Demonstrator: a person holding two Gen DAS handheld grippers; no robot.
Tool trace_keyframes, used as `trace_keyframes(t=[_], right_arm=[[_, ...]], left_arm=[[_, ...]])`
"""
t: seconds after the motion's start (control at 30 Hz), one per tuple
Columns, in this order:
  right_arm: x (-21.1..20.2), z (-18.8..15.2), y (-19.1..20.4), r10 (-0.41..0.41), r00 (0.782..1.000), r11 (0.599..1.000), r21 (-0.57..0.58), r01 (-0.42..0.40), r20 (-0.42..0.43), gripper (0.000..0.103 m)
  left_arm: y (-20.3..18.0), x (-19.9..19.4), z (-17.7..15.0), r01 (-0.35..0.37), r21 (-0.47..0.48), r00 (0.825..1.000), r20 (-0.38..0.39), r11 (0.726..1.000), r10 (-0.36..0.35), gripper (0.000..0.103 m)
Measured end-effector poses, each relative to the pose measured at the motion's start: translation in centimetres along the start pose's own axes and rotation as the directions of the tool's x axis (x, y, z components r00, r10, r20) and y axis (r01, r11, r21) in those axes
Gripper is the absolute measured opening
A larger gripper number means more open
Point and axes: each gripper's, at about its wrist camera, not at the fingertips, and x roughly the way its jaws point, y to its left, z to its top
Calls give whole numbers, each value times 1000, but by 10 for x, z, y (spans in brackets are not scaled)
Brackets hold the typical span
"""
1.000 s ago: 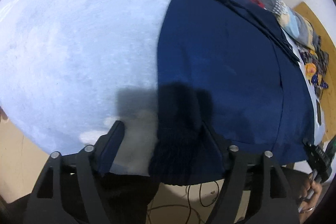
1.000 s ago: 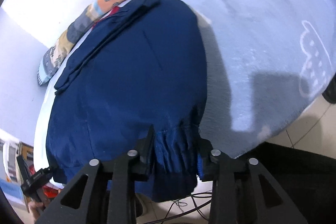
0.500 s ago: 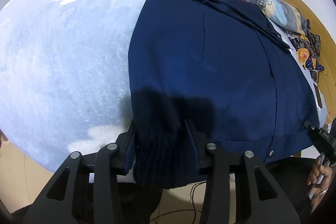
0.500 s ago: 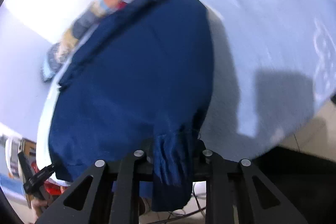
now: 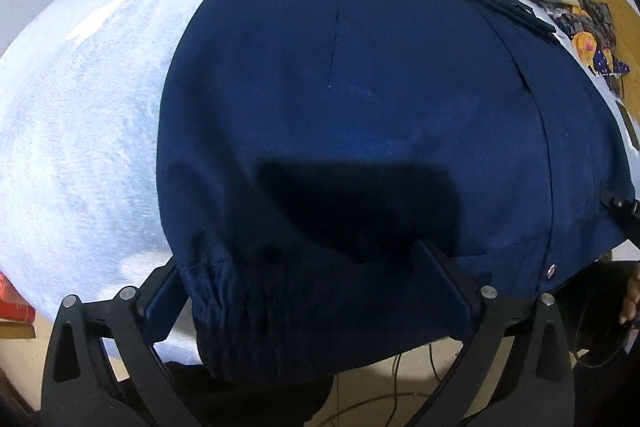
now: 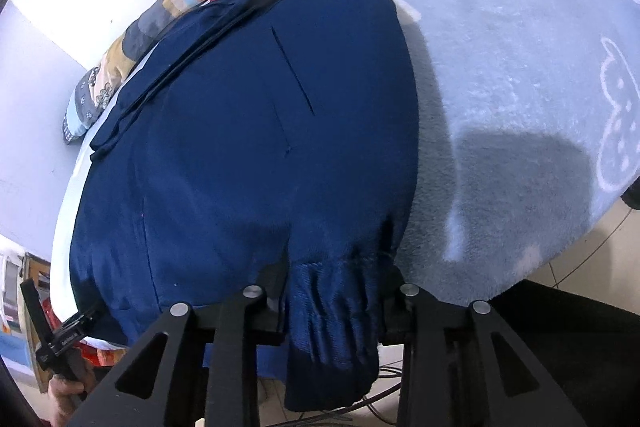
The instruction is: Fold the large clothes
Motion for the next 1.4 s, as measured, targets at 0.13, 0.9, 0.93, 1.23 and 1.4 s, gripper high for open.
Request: trace_keyframes(t=[0.13, 0.9, 0.93, 1.23, 1.4], right_arm=[[1, -3, 3, -11, 1000, 1000, -8, 11, 8, 33], [-66, 3, -9, 289, 940, 944, 108, -311, 180, 14], [-70, 2, -8, 304, 933, 939, 102, -327, 195, 14], [-117, -15, -2, 396, 885, 908, 36, -417, 243, 14], [-144, -26, -2, 427, 873, 897, 10, -442, 236, 14]], left_arm=[[1, -2, -4, -3, -14, 1000, 30, 1000, 3, 103], [19, -89, -19, 122, -72, 963, 249, 990, -101, 21], [19, -92, -21, 125, -70, 962, 253, 990, -104, 21], [26, -127, -38, 170, -80, 944, 300, 982, -139, 21], [36, -154, -40, 196, -99, 927, 343, 976, -152, 21]])
